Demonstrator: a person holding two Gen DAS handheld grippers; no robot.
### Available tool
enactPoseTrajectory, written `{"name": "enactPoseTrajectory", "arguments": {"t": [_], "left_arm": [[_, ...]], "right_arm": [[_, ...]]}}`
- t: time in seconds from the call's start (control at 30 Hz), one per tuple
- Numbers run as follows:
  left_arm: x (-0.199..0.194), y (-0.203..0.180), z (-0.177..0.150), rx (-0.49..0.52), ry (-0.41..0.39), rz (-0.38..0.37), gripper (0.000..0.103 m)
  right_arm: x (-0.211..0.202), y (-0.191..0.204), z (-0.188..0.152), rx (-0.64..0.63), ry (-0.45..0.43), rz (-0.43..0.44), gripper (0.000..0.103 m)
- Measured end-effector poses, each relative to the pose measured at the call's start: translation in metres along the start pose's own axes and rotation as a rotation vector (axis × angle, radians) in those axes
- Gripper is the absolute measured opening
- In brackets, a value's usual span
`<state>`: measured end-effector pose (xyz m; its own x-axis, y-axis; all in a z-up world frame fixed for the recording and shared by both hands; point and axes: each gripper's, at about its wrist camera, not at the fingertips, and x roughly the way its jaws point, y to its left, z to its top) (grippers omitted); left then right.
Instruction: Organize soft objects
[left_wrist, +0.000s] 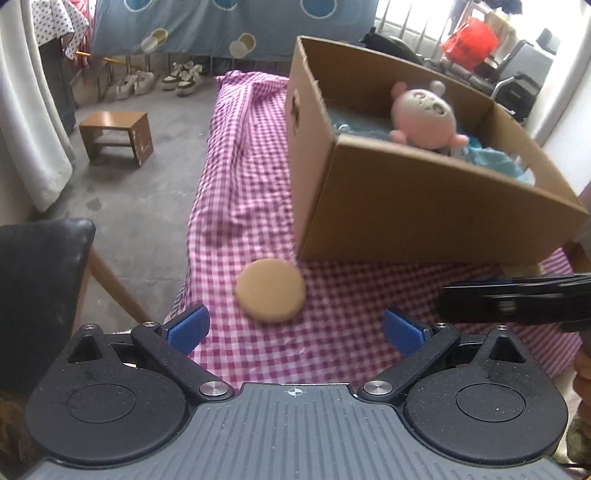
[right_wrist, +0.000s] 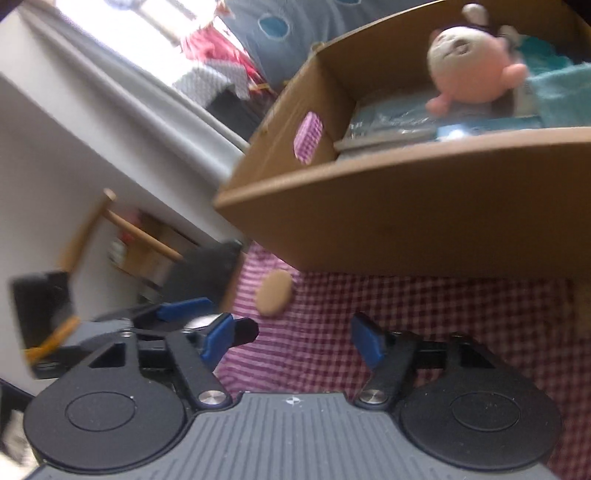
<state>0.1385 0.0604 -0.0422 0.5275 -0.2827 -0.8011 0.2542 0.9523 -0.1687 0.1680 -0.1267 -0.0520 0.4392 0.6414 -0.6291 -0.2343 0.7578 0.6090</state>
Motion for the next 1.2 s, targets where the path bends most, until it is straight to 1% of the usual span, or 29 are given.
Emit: {"name": "enactPoseTrajectory", "arguments": {"t": [0.03,0.07,0.1,0.17,0.23,0.3,0.43,0.47,0.67,0.73,0.8,0.87,1.07,1.2], "left_arm": [[0.002,0.003,-0.004,-0.001,0.005,0.001,0.1],[0.005,0.005,-0.006,-0.004,0.005,0.003,0.097],[0.006,0.008,-0.009,-0.005,0.002,0.011,0.095],[0.006,0.013,-0.016,-0.004,-0.015,0.015,0.095],[0.008,0.014,-0.021,0.012,-0.03,0.04,0.091],[0.01,0.015,-0.022,0.038,-0.043,0.05,0.079],[0.018,0.017,-0.023,0.099,-0.042,0.033,0.073],[0.021,0.017,-0.023,0.116,-0.038,0.031,0.072],[0.036,0.018,-0.02,0.194,-0.022,0.039,0.073],[0.038,0.018,-0.019,0.215,-0.031,0.031,0.068],[0.039,0.018,-0.017,0.225,-0.033,0.024,0.053],[0.038,0.017,-0.017,0.229,-0.041,0.016,0.051],[0.031,0.017,-0.026,0.206,-0.076,0.003,0.048],[0.026,0.026,-0.032,0.148,-0.096,-0.06,0.046]], "right_arm": [[0.008,0.004,0.0,-0.014,0.01,-0.025,0.065],[0.015,0.008,0.001,-0.019,0.017,-0.027,0.063],[0.02,0.01,-0.001,-0.013,0.021,-0.017,0.058],[0.027,0.012,0.001,0.007,0.026,0.01,0.055],[0.036,0.014,0.003,0.025,0.032,0.024,0.05],[0.044,0.015,0.005,0.042,0.042,0.03,0.046],[0.06,0.013,0.005,0.092,0.074,0.046,0.04],[0.063,0.012,0.004,0.101,0.08,0.047,0.04],[0.075,0.013,0.007,0.131,0.093,0.038,0.04],[0.077,0.013,0.008,0.14,0.092,0.034,0.04],[0.076,0.011,0.008,0.146,0.089,0.033,0.04],[0.076,0.011,0.008,0.149,0.087,0.033,0.04],[0.079,0.005,0.004,0.181,0.106,0.035,0.04],[0.081,0.002,0.004,0.203,0.118,0.052,0.04]]}}
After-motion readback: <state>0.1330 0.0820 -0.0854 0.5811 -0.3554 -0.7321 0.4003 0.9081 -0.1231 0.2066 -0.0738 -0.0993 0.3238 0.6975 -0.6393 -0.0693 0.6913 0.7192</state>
